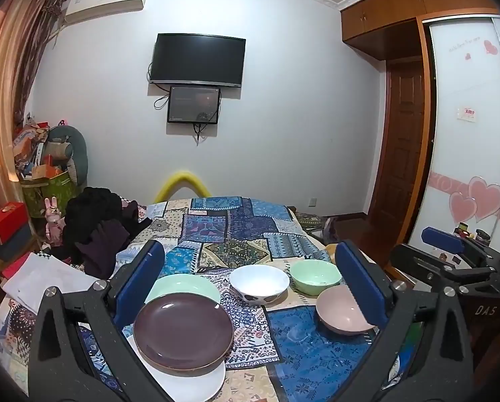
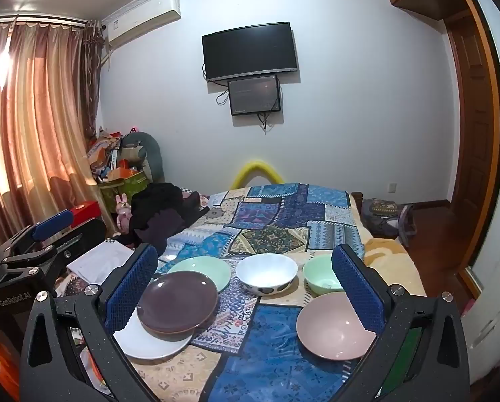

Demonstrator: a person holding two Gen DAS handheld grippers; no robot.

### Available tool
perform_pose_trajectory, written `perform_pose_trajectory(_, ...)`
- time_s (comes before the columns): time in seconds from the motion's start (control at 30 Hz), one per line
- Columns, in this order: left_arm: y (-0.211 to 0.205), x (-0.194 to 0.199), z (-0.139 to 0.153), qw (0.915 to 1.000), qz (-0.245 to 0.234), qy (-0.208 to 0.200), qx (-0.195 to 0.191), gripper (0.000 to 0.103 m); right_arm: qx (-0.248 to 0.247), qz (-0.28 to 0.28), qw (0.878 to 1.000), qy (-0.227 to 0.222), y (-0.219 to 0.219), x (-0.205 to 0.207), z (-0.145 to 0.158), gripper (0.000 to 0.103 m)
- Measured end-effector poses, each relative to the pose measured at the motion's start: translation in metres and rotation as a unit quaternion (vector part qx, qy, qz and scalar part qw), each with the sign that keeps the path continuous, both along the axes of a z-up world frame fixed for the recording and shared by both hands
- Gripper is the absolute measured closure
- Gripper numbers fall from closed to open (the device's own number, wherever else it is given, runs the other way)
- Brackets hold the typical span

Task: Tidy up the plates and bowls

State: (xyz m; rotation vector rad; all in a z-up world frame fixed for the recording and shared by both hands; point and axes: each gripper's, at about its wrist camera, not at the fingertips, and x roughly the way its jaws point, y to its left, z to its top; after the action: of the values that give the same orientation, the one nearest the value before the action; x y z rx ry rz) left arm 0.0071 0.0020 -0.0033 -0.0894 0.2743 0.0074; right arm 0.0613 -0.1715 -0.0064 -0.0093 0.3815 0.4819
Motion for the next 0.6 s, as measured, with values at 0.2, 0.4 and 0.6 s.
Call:
perform_pose_trajectory(0.2, 0.0026, 0.0009, -0.0011, 1.0000, 0.000, 0.001, -0.005, 0.000, 0.000, 0.000, 1.000, 0.001, -0.0006, -0.0014, -0.0026, 0.000)
perform_pose_trajectory(0.4, 0.0039, 0.0010, -0.0028, 1.0000, -0.001, 0.002, -0.006, 0.000, 0.000, 0.000, 1.000, 0.001, -0.0005, -0.0013, -0.0022, 0.000)
perform_pose_trajectory(0.6, 0.0047, 0.0015, -0.0041, 1.0000, 0.000, 0.003, -0.006, 0.000, 0.000, 0.000, 1.000, 0.002, -0.0003, -0.0014, -0.0021, 0.000)
